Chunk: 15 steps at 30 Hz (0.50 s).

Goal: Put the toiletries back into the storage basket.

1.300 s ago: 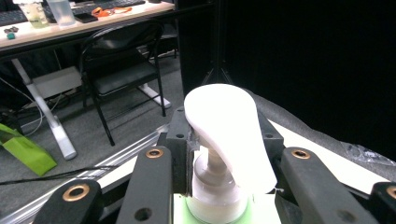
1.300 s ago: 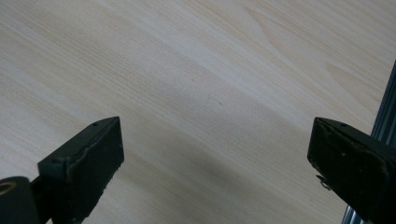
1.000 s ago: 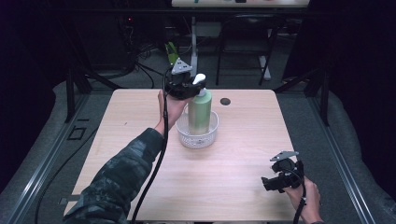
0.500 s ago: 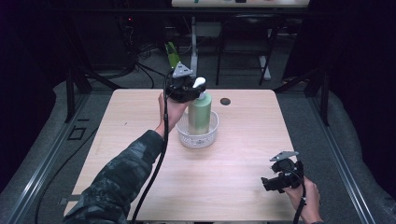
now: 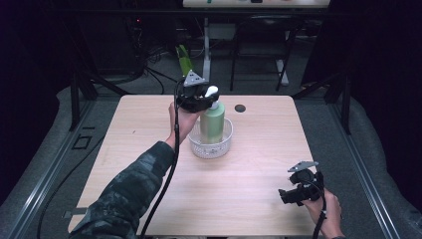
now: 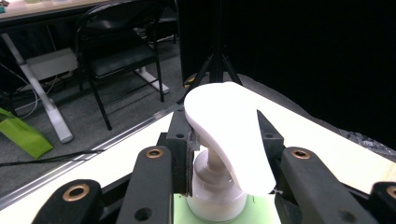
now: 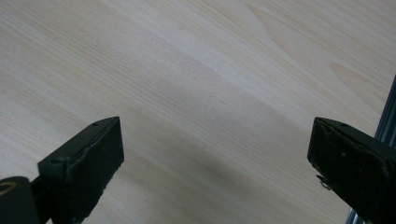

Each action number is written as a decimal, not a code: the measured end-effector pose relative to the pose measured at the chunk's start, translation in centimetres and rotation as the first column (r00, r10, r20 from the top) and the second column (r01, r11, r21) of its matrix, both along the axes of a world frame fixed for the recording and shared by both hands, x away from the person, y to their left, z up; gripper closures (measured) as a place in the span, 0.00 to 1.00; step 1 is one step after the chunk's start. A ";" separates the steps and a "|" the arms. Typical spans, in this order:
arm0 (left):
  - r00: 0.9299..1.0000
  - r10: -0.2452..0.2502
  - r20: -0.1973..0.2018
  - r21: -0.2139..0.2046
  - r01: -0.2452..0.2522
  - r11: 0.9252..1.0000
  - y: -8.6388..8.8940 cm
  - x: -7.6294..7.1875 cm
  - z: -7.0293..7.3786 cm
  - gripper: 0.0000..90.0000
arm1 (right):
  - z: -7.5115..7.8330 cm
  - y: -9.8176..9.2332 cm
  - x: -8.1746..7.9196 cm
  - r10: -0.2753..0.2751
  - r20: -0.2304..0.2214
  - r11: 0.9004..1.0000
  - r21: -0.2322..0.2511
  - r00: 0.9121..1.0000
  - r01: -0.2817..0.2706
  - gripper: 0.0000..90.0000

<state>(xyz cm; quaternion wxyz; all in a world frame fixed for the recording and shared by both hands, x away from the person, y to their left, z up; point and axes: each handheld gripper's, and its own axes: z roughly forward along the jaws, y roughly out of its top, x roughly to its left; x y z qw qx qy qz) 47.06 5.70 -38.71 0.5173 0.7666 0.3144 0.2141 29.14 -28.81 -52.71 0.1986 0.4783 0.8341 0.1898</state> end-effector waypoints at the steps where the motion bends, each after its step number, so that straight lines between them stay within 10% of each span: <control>1: 1.000 0.001 -0.003 0.000 -0.001 1.000 0.0 0.0 -0.1 0.75 | 0.0 0.0 0.0 -0.001 0.000 1.000 0.000 1.000 0.001 0.03; 15: 1.000 -0.003 -0.015 -0.002 0.003 1.000 0.4 0.0 -1.1 0.75 | 0.0 -0.1 -0.2 -0.011 -0.003 1.000 0.002 1.000 0.011 0.03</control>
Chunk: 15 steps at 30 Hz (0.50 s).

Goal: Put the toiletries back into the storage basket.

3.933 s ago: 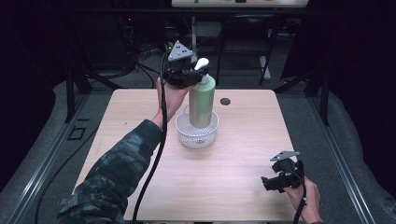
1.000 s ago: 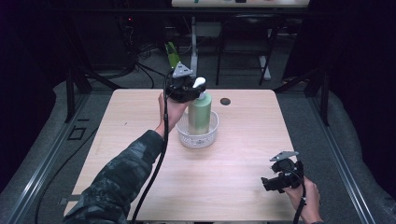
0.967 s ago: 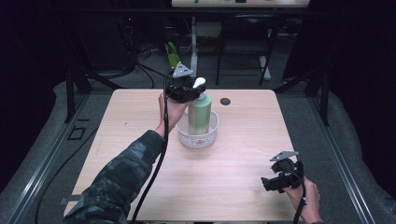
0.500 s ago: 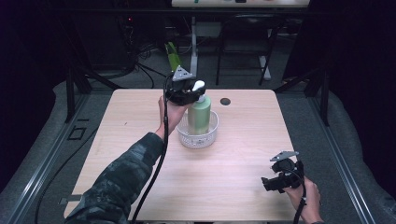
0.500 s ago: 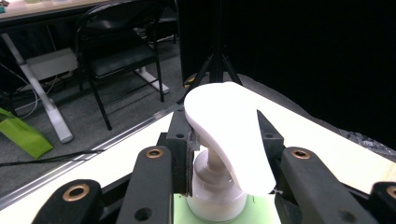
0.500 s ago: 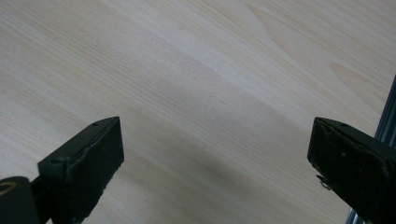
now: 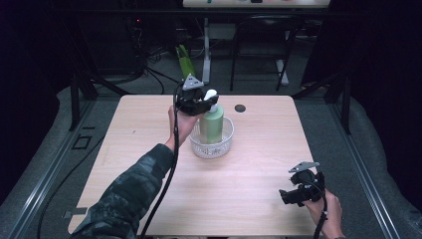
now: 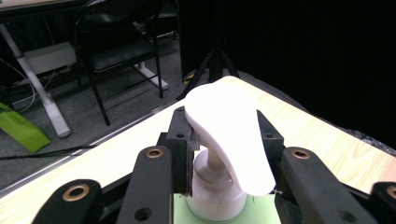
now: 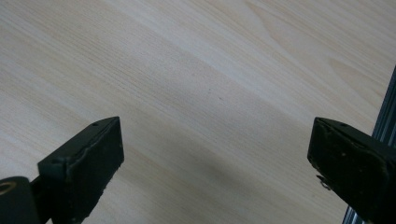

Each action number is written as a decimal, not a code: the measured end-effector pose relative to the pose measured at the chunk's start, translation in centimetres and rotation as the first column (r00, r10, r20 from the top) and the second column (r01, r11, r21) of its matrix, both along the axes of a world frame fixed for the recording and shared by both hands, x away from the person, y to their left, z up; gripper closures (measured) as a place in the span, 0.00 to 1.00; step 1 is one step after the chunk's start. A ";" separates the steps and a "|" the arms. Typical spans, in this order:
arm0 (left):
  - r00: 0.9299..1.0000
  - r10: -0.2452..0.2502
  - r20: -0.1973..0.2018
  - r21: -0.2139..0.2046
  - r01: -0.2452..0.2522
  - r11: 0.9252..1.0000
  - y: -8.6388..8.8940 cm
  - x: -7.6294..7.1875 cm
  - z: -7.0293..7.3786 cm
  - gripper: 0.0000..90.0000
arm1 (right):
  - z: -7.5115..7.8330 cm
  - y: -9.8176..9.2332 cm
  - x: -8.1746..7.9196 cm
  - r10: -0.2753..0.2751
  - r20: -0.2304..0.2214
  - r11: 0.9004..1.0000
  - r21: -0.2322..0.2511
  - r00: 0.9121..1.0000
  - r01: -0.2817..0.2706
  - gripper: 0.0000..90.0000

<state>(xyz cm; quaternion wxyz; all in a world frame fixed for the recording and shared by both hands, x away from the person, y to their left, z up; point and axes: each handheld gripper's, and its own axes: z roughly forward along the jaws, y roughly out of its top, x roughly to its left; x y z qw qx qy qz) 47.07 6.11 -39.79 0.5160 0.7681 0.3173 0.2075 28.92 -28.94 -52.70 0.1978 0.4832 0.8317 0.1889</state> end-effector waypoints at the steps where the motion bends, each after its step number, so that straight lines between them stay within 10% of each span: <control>1: 1.000 0.001 0.002 -0.004 -0.001 1.000 0.1 0.0 0.0 0.75 | 0.0 0.0 0.0 0.001 0.000 1.000 -0.001 1.000 -0.001 0.03; 15: 1.000 -0.020 -0.007 0.016 0.020 1.000 0.8 -1.2 0.0 0.75 | 0.1 0.2 -0.1 0.008 0.002 1.000 -0.004 1.000 -0.008 0.03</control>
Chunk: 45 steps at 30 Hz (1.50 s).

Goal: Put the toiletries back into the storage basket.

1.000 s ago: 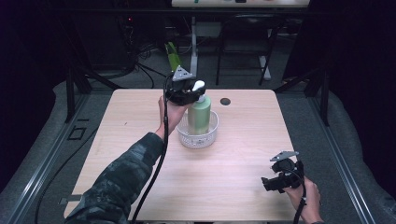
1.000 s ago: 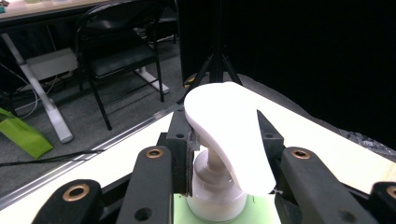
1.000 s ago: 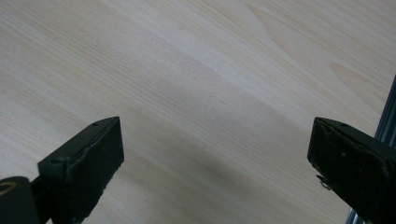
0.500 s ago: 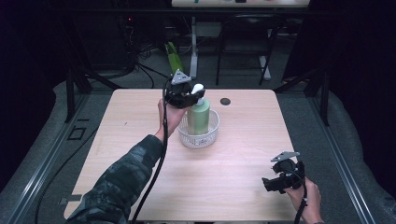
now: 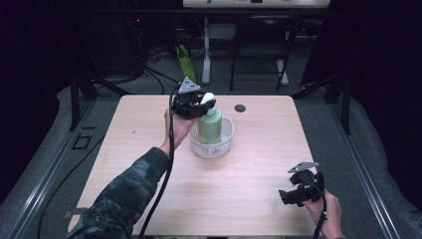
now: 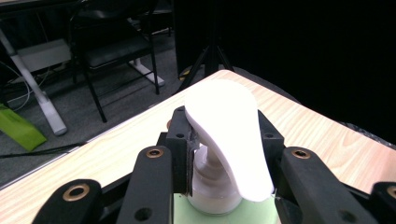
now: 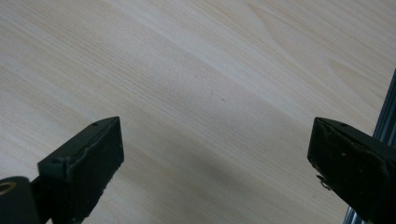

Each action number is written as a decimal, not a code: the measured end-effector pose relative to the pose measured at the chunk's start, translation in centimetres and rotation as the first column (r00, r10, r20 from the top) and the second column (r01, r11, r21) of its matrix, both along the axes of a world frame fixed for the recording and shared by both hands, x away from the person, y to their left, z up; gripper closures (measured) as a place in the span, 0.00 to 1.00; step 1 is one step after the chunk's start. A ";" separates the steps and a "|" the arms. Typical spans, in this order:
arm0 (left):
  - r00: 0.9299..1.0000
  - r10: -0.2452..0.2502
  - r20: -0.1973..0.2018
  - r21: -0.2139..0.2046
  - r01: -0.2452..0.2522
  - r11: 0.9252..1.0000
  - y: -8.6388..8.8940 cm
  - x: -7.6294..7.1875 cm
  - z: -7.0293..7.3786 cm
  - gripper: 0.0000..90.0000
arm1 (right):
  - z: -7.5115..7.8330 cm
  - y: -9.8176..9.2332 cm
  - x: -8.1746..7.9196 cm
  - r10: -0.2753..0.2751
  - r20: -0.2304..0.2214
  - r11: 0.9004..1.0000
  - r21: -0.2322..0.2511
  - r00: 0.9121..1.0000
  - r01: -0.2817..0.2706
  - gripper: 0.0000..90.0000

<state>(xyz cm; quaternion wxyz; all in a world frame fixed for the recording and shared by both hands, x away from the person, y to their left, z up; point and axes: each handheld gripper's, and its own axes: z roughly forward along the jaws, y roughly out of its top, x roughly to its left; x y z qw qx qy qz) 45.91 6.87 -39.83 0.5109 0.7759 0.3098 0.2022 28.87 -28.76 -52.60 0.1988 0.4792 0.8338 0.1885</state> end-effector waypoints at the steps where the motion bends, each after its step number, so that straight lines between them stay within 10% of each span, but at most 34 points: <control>1: 1.000 0.000 -0.001 0.000 0.000 1.000 0.0 0.0 0.0 0.74 | 0.0 0.0 0.0 -0.001 -0.001 1.000 0.002 1.000 0.001 0.03; 14: 0.998 -0.036 -0.055 -0.025 0.035 0.999 0.4 0.2 0.0 0.62 | 0.0 0.0 0.0 0.000 0.000 1.000 0.006 1.000 0.000 0.03; 24: 0.997 -0.039 -0.071 -0.003 0.039 0.999 0.9 -0.8 2.0 0.20 | 0.0 0.1 0.0 -0.003 -0.004 1.000 0.004 1.000 0.003 0.03; 45: 0.992 -0.061 -0.111 0.098 0.072 0.993 3.8 -4.5 2.9 0.05 | 0.0 0.1 -0.1 -0.001 0.000 1.000 -0.001 1.000 0.001 0.03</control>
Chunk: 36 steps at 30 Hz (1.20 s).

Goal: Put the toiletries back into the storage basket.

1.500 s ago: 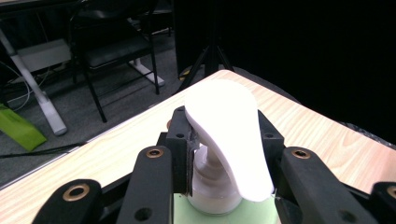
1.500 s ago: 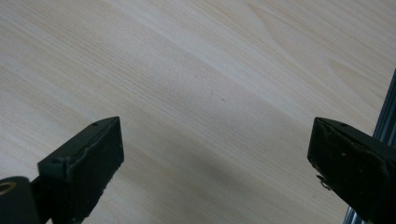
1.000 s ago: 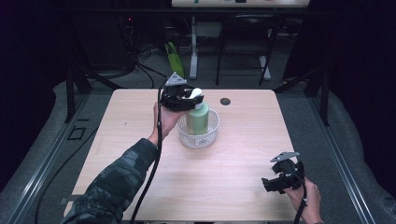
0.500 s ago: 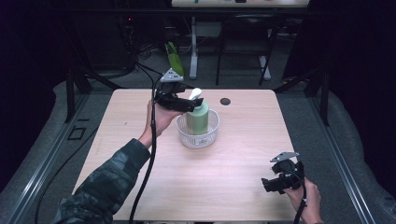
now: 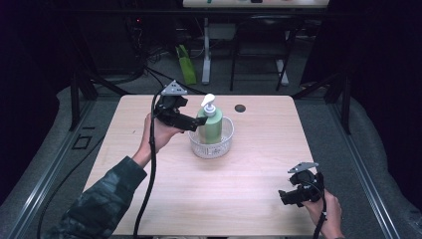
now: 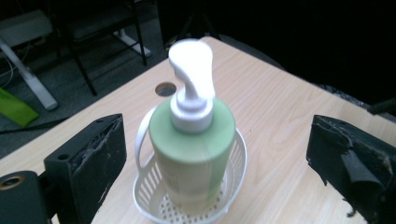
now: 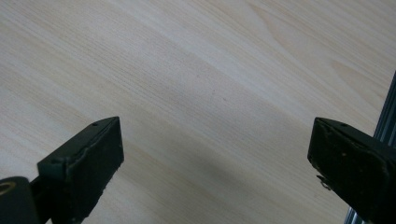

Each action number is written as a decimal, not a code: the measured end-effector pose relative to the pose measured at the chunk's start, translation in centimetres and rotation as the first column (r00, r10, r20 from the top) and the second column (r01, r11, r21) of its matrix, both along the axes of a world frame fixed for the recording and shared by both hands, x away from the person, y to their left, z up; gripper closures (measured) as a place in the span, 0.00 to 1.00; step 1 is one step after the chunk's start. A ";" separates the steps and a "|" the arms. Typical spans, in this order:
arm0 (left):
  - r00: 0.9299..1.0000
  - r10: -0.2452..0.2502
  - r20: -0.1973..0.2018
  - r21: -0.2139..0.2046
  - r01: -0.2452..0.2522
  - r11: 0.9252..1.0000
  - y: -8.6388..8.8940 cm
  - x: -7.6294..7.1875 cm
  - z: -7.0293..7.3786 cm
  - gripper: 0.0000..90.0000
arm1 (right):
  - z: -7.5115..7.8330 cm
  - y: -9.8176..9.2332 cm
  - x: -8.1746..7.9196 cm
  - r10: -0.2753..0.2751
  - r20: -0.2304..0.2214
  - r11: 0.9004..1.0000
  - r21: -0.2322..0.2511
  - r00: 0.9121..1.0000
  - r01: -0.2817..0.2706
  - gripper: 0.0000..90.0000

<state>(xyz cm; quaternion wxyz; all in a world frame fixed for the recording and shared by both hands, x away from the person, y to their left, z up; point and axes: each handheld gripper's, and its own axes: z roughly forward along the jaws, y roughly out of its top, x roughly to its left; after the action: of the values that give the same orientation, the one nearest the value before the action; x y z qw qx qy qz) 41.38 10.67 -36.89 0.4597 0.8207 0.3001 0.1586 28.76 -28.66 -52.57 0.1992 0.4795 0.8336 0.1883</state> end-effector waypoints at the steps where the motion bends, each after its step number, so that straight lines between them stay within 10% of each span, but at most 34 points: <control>1: 1.000 -0.003 -0.008 0.006 0.003 1.000 0.3 -0.2 -0.1 0.04 | 0.0 0.0 0.0 0.000 0.000 1.000 0.000 1.000 0.000 0.03; 26: 0.997 0.029 -0.077 0.087 -0.022 0.996 6.6 -6.2 -4.6 0.00 | 0.1 0.3 -0.2 0.002 0.002 1.000 0.000 1.000 -0.002 0.03; 36: 0.985 0.072 -0.159 0.100 -0.057 0.993 9.1 -7.8 -8.3 0.00 | 0.1 0.4 -0.2 0.005 0.003 1.000 -0.007 1.000 -0.005 0.03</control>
<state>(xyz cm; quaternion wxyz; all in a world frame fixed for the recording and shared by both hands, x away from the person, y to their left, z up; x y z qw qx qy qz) 33.56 19.73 -45.20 0.3886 0.8417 0.3551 0.1201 28.56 -28.27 -52.44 0.2015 0.4766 0.8351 0.1867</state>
